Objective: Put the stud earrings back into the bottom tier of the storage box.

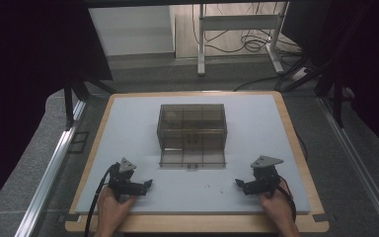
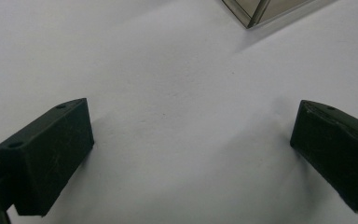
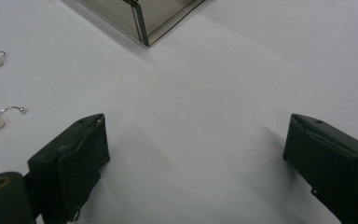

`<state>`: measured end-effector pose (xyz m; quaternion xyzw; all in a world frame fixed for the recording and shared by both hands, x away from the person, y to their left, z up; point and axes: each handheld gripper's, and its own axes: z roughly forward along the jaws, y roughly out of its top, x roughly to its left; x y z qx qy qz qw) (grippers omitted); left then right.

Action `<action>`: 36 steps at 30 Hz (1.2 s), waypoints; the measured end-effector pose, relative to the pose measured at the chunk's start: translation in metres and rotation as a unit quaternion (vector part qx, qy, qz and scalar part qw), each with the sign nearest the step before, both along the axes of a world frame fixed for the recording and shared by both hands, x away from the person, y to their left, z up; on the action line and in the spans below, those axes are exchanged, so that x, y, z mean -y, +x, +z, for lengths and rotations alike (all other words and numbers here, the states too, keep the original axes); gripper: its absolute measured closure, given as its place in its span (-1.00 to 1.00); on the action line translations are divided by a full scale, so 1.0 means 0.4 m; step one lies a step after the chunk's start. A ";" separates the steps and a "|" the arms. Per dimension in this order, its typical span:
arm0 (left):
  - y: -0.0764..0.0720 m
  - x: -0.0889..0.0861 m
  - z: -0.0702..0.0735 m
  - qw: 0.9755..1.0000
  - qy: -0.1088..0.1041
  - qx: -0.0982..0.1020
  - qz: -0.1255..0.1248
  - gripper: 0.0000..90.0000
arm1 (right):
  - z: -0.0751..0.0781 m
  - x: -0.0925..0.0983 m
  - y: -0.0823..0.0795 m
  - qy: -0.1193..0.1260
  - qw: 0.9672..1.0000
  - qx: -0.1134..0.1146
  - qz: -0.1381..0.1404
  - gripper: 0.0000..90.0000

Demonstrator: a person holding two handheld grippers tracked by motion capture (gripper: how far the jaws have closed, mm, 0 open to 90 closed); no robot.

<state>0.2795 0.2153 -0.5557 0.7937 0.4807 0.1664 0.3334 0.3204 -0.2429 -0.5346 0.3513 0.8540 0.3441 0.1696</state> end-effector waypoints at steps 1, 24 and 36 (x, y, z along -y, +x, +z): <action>0.000 0.000 0.000 1.000 0.000 0.000 0.000 -1.00 | 0.000 0.000 0.000 0.000 1.000 0.000 0.000 -0.87; -0.001 0.001 0.000 1.000 0.001 0.001 0.000 -1.00 | 0.002 0.001 0.001 0.000 1.000 -0.003 0.002 -0.84; -0.001 0.001 0.000 1.000 0.001 0.001 0.000 -1.00 | 0.022 0.001 0.004 -0.017 0.999 -0.020 0.019 -0.60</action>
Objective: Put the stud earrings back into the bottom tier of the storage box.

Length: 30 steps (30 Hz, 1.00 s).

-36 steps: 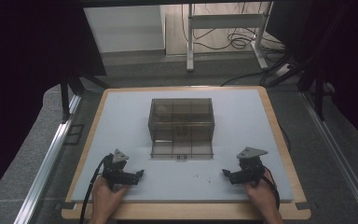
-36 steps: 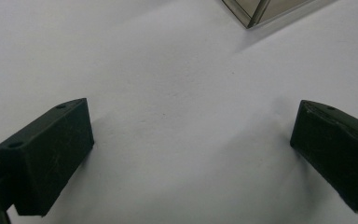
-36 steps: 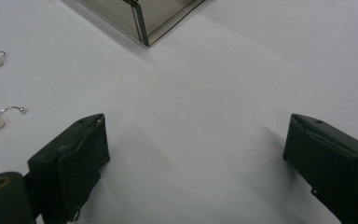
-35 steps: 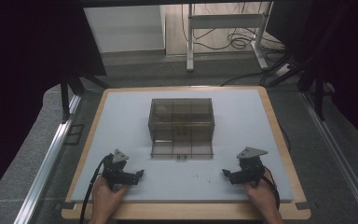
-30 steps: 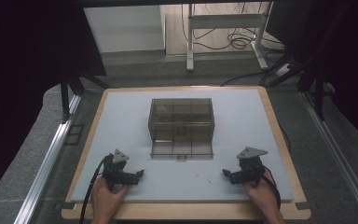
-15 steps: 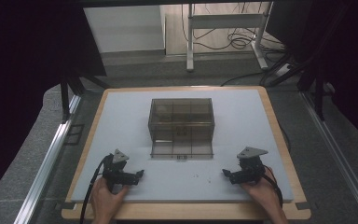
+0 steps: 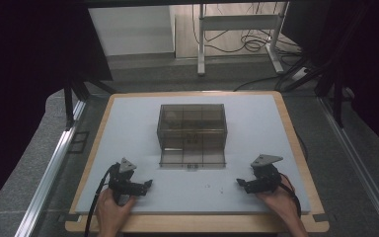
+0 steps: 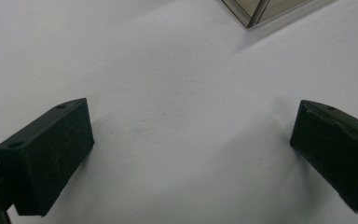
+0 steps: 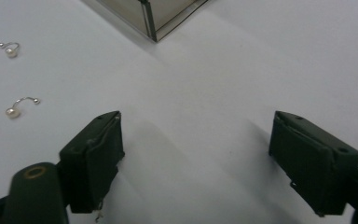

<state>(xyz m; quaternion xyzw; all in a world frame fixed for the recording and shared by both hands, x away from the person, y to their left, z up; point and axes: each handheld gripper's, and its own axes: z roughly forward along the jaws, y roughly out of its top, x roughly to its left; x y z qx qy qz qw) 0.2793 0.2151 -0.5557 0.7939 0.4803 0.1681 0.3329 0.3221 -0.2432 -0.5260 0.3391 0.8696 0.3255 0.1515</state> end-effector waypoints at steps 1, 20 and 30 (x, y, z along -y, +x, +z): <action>0.000 0.000 0.000 1.000 0.000 0.000 0.000 -1.00 | 0.002 -0.001 0.000 -0.001 1.000 -0.002 0.002 -0.58; 0.000 0.000 0.000 1.000 0.000 0.000 0.000 -1.00 | 0.044 -0.022 -0.009 -0.011 0.997 -0.061 0.042 -0.22; 0.000 0.000 0.000 1.000 0.000 0.000 0.000 -1.00 | 0.061 -0.058 -0.009 -0.033 0.993 -0.078 0.081 0.07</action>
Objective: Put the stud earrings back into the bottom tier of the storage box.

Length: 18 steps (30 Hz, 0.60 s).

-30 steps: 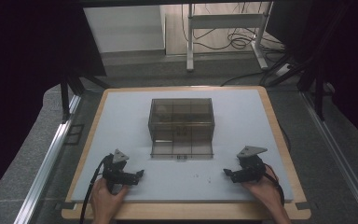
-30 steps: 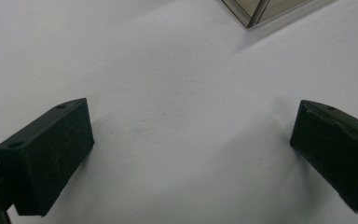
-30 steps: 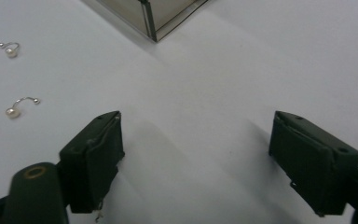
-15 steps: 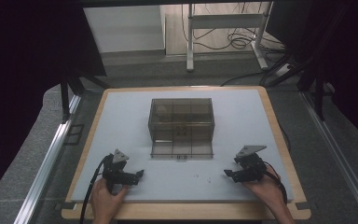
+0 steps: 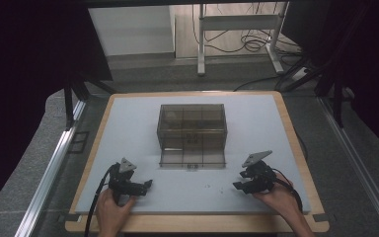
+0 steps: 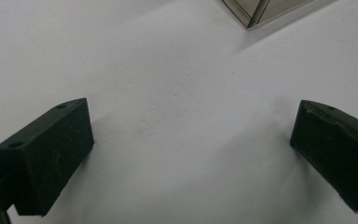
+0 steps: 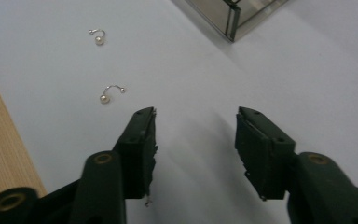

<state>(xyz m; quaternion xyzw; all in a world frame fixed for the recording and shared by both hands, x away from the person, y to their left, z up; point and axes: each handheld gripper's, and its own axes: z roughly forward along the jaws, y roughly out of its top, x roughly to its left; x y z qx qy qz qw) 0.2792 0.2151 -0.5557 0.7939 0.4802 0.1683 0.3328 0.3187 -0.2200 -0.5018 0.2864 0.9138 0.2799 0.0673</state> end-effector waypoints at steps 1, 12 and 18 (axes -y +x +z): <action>0.000 0.000 0.000 1.000 0.000 0.000 0.000 -1.00 | 0.003 -0.009 -0.001 -0.008 1.000 -0.006 0.007 0.20; 0.000 0.000 0.000 1.000 0.000 0.000 0.000 -1.00 | 0.008 -0.051 0.002 -0.023 0.997 -0.044 0.057 0.54; 0.000 0.000 0.000 1.000 0.000 0.000 0.000 -1.00 | 0.008 -0.084 0.001 -0.037 0.994 -0.056 0.081 0.65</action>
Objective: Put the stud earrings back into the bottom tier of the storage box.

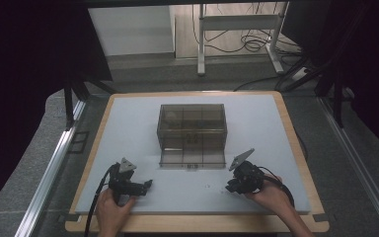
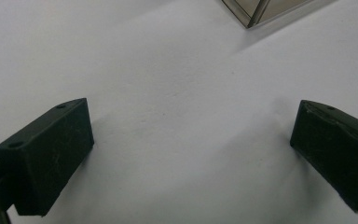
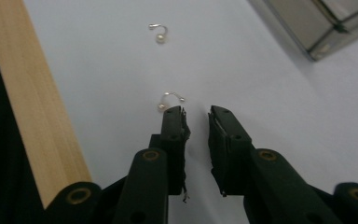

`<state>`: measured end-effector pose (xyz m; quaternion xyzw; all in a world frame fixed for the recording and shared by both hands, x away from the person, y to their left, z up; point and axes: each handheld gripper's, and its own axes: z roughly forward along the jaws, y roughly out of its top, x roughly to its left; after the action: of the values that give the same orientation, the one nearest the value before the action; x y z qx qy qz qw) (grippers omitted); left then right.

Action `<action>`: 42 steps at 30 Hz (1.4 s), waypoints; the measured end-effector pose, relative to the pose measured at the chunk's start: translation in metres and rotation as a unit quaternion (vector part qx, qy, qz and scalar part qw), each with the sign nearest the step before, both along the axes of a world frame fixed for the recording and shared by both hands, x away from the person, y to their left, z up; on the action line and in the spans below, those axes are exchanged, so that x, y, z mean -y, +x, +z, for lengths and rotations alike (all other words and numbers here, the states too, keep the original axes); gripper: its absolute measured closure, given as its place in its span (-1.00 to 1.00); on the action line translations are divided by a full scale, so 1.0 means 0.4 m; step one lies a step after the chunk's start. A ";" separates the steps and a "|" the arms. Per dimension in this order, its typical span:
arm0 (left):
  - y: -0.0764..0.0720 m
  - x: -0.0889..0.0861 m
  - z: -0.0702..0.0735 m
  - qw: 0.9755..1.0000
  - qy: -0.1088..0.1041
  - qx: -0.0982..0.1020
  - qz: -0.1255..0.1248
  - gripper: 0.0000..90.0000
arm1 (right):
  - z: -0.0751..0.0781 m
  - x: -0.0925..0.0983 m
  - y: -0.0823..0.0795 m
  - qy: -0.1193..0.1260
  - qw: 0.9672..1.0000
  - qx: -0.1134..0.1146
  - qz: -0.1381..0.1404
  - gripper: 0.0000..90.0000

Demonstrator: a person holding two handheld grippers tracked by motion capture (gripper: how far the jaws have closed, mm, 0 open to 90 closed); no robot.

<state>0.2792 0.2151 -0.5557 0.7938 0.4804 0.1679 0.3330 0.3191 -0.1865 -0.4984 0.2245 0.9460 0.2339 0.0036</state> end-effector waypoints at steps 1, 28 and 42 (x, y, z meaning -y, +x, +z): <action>0.000 0.000 0.000 1.000 0.000 0.000 0.000 -1.00 | 0.001 -0.011 -0.002 -0.004 1.000 -0.007 0.010 0.70; 0.000 0.000 0.000 1.000 0.000 0.000 0.000 -1.00 | 0.000 -0.121 -0.003 -0.101 0.992 -0.003 0.073 0.85; 0.000 0.000 0.000 1.000 0.000 0.000 0.000 -1.00 | 0.007 -0.114 0.014 -0.097 0.994 -0.023 0.053 0.89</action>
<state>0.2793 0.2151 -0.5558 0.7937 0.4803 0.1680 0.3333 0.3249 -0.1408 -0.4954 0.1784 0.9745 0.1356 -0.0089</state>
